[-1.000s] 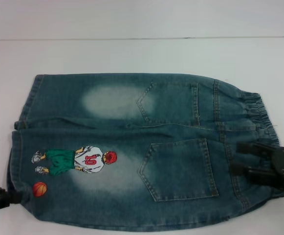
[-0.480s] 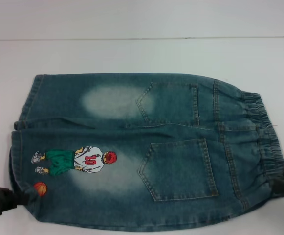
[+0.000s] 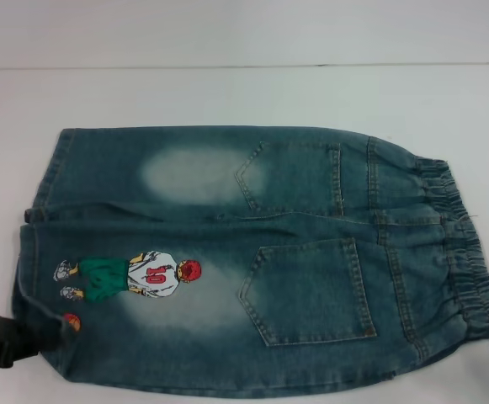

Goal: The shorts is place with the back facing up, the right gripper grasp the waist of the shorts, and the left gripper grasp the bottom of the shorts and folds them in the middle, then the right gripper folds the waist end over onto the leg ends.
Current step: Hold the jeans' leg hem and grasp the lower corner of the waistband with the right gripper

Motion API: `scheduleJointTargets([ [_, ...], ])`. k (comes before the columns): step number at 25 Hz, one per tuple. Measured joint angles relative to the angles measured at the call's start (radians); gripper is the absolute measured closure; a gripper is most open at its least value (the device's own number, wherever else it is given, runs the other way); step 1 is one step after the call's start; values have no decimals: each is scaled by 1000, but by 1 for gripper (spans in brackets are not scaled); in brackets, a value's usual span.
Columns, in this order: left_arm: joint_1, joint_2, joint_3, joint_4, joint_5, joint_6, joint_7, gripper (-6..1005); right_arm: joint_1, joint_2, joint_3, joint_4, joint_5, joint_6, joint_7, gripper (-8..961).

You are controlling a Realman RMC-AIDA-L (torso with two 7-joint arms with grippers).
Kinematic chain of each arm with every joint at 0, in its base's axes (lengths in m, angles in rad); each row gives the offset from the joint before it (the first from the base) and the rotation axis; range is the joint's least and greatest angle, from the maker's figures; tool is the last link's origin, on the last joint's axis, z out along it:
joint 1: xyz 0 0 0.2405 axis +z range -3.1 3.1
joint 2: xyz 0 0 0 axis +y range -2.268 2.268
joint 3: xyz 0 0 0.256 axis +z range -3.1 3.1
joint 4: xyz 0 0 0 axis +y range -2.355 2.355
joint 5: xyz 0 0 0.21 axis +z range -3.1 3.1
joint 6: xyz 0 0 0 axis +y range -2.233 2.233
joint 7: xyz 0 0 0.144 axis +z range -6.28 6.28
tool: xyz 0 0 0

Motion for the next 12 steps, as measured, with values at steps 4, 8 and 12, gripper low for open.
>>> scheduleJointTargets([
  [4,-2,-1,5,-1,0,-1,-3,958,9,0,1,0,-20,8,11,86],
  [8,-1,-1,6,-2,1,-1,-4,958,9,0,1,0,-21,8,13,90],
  [12,1,-1,6,-2,1,-1,-4,958,22,0,1,-1,-21,7,13,95],
])
